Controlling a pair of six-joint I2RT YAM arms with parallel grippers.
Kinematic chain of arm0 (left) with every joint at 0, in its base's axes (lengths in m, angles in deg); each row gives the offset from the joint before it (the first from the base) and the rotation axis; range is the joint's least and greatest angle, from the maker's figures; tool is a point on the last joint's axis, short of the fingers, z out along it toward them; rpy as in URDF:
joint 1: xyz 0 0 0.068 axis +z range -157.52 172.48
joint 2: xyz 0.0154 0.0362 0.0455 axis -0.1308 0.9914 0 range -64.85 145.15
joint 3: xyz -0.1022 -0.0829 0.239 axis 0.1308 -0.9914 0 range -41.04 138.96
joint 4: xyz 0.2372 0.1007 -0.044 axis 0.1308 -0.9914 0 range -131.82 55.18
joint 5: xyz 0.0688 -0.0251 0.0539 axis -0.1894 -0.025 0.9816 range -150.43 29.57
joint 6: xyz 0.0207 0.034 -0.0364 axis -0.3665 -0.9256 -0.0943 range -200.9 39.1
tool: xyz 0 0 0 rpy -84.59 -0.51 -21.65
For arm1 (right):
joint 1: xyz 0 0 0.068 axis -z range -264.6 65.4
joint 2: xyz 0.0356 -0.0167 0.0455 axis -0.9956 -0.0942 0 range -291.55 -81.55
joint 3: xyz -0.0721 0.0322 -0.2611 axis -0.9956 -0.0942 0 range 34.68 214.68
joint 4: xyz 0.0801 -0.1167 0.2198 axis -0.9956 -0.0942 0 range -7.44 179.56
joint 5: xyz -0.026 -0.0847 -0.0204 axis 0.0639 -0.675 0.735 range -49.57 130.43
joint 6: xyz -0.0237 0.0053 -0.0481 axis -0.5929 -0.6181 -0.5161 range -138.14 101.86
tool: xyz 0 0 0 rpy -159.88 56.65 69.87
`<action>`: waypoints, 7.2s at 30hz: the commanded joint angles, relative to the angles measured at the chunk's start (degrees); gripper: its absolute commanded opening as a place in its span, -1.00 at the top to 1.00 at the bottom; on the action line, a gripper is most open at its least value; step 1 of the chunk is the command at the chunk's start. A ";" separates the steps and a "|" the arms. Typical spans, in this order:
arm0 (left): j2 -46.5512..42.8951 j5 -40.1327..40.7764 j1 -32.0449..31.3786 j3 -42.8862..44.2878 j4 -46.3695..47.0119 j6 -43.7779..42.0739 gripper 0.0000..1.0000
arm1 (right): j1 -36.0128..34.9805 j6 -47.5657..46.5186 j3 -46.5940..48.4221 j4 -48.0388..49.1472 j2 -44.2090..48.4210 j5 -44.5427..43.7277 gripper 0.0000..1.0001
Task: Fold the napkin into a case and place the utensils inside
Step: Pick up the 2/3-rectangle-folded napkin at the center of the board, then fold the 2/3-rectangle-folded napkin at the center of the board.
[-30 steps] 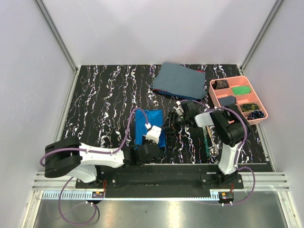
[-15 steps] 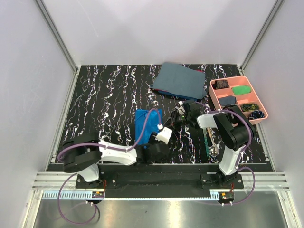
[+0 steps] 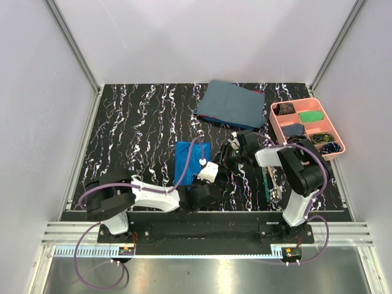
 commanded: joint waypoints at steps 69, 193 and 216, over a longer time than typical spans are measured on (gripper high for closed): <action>-15.48 -44.65 39.53 -2.78 6.44 1.93 0.64 | 4.14 -18.66 15.86 -4.59 -13.39 1.65 0.43; -2.81 -44.48 37.96 -4.71 3.04 8.43 0.08 | -10.54 -23.06 46.45 -40.98 -15.85 -19.36 0.18; 0.80 -45.80 37.96 -6.38 6.02 7.90 0.53 | -8.52 -27.54 43.82 -43.79 -11.90 -20.85 -0.16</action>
